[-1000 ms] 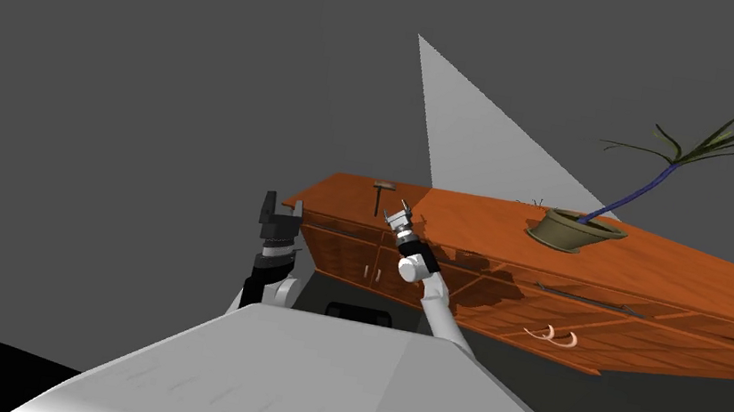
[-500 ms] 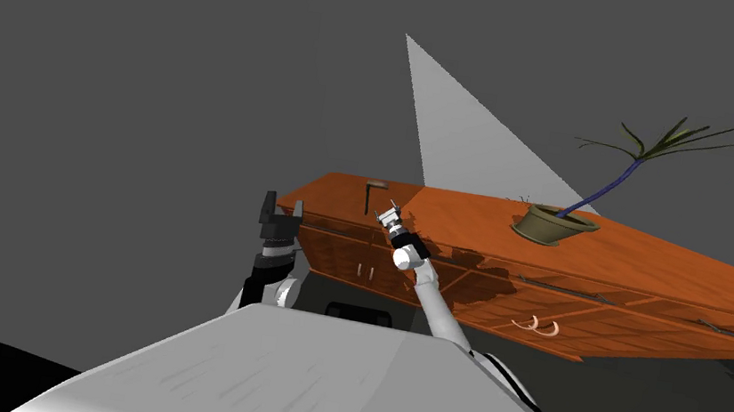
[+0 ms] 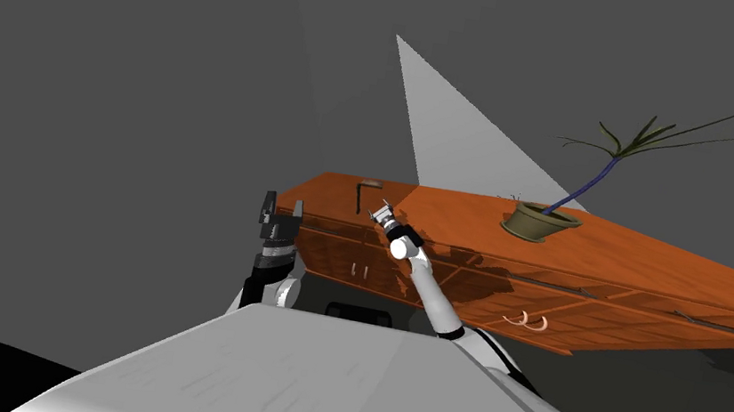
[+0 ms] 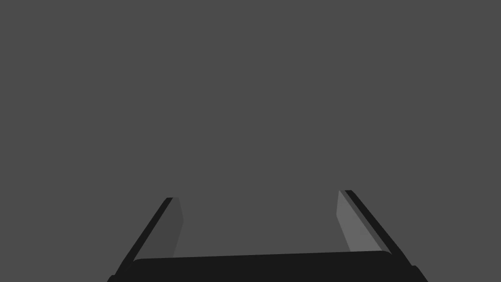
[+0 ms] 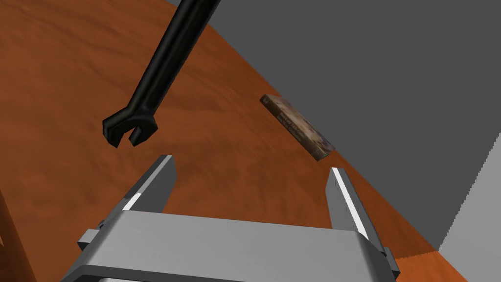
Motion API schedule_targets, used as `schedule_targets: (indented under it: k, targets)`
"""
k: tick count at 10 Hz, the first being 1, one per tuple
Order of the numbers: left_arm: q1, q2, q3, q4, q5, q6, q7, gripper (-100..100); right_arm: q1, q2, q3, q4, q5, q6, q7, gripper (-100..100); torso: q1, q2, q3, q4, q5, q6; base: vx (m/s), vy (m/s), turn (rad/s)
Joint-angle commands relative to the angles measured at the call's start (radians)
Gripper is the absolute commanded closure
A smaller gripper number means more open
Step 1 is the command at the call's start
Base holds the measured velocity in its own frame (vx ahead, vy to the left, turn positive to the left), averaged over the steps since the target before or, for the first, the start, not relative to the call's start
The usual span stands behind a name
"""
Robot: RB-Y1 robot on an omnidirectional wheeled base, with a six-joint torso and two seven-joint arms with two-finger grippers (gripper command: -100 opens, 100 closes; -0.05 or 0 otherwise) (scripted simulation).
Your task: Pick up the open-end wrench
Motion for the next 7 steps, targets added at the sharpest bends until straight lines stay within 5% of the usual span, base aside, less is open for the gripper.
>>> schedule_targets:
  k: [1,7]
  targets:
    - [0.0,0.0,0.0,0.0,0.0,0.0,0.0,0,-0.05,0.006,0.006,0.048,-0.043,0.05,-0.024,-100,0.0,0.0,0.0,0.0,0.0,0.0,0.003,-0.07,-0.034]
    - [0.0,0.0,0.0,0.0,0.0,0.0,0.0,0,-0.189,0.018,0.013,0.176,-0.155,0.196,-0.083,-100,0.002,0.001,0.0,0.0,0.0,0.0,-0.001,-0.058,-0.011]
